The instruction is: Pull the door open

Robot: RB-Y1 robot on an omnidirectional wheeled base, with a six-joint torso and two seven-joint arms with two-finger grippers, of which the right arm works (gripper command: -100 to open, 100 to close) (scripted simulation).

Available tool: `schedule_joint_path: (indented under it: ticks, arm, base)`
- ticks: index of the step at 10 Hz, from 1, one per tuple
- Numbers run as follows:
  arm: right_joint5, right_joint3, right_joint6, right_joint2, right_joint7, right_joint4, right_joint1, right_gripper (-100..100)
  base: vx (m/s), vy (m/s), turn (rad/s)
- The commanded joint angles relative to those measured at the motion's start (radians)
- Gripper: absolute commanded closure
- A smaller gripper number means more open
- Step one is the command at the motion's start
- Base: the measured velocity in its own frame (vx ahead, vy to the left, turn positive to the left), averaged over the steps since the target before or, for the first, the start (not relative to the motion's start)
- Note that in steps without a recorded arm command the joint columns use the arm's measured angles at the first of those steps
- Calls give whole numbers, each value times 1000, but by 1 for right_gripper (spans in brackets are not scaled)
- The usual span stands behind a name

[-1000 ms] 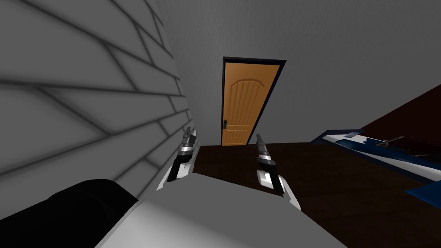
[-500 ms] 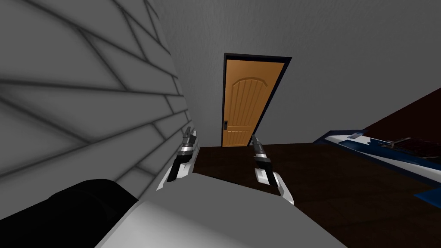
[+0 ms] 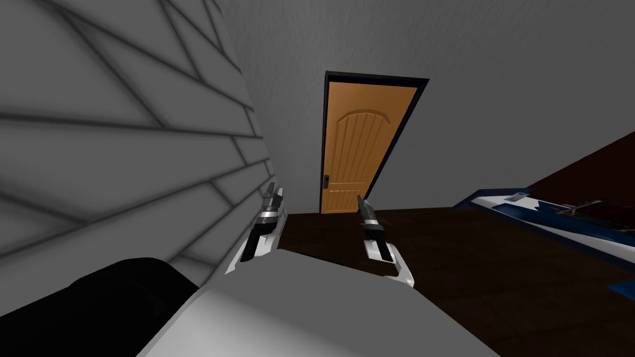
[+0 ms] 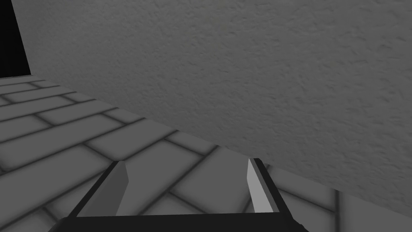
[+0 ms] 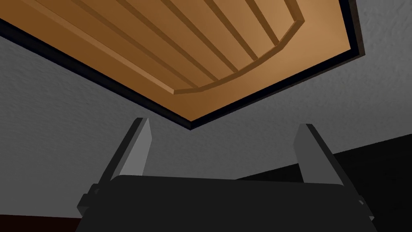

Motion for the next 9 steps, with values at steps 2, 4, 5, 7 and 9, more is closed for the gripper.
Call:
schedule_joint_path:
  ticks: [2,4,5,7,9]
  arm:
    - [27,5,6,1,54,59,-33,-100]
    - [47,8,10,1,92,104,-58,-100]
    - [57,9,13,1,110,125,-71,-100]
    - [76,12,17,2,148,169,-96,-100]
    - [95,14,21,3,184,212,-120,-100]
  base:
    - [101,54,-9]
    - [105,44,-6]
    - [110,59,-7]
    - [94,51,-8]
    - [89,63,-8]
